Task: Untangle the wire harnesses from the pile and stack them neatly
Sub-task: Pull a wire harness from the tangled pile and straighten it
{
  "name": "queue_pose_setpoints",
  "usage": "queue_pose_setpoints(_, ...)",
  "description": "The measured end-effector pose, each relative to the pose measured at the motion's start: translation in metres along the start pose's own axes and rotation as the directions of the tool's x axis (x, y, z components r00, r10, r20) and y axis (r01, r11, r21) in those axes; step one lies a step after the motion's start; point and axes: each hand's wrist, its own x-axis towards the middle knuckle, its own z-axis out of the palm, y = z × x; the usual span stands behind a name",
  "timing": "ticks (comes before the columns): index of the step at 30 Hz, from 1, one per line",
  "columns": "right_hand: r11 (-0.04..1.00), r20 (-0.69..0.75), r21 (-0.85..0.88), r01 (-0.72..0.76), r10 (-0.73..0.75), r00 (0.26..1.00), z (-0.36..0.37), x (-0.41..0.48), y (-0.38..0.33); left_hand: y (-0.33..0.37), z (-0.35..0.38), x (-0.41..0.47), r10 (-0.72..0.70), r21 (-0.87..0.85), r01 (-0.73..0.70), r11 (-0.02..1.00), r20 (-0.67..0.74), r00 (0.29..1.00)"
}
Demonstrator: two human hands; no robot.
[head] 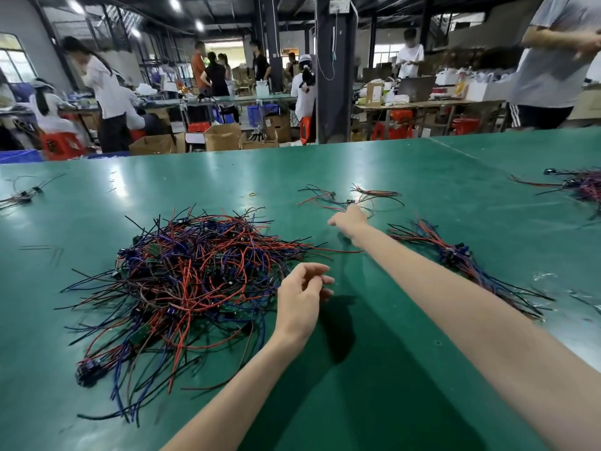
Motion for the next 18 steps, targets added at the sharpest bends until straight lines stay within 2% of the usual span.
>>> queue_pose_setpoints(1,0.982,-0.004,-0.155,0.108,-0.11,0.994,0.007,-0.005,-0.001,-0.001,0.0,0.0,-0.001,0.004,0.001,1.0,-0.004,1.0)
queue_pose_setpoints(3,0.896,0.144,-0.279,0.346,-0.317,0.937,0.02,-0.018,-0.006,-0.005,0.001,0.0,-0.002,0.016,0.003,1.0,-0.013,1.0)
queue_pose_setpoints(5,0.804,0.312,-0.281,0.525,-0.441,0.842,0.03,-0.033,-0.014,-0.007,0.004,0.0,-0.013,0.011,0.013,1.0,-0.02,1.0)
queue_pose_setpoints(7,0.731,0.468,-0.258,0.632,-0.478,0.744,0.042,-0.046,-0.025,-0.008,0.008,0.001,-0.028,0.002,0.028,1.0,-0.022,0.999)
queue_pose_setpoints(9,0.687,0.613,-0.269,0.675,-0.418,0.67,0.055,-0.057,-0.034,-0.008,0.008,0.001,-0.03,-0.003,0.03,1.0,-0.024,0.999)
queue_pose_setpoints(11,0.688,0.694,-0.289,0.666,-0.329,0.641,0.066,-0.065,-0.042,-0.008,0.007,0.0,-0.019,-0.003,0.019,1.0,-0.027,0.999)
queue_pose_setpoints(13,0.694,0.699,-0.286,0.66,-0.32,0.639,0.074,-0.071,-0.05,-0.008,0.006,0.0,-0.015,0.004,0.015,1.0,-0.026,1.0)
queue_pose_setpoints(16,0.655,0.668,-0.294,0.696,-0.381,0.64,0.076,-0.077,-0.062,-0.008,0.005,0.001,-0.033,-0.006,0.033,0.999,-0.02,0.999)
queue_pose_setpoints(18,0.682,0.624,-0.268,0.681,-0.416,0.662,0.075,-0.079,-0.067,-0.008,0.004,0.001,-0.041,-0.01,0.041,0.999,-0.021,0.999)
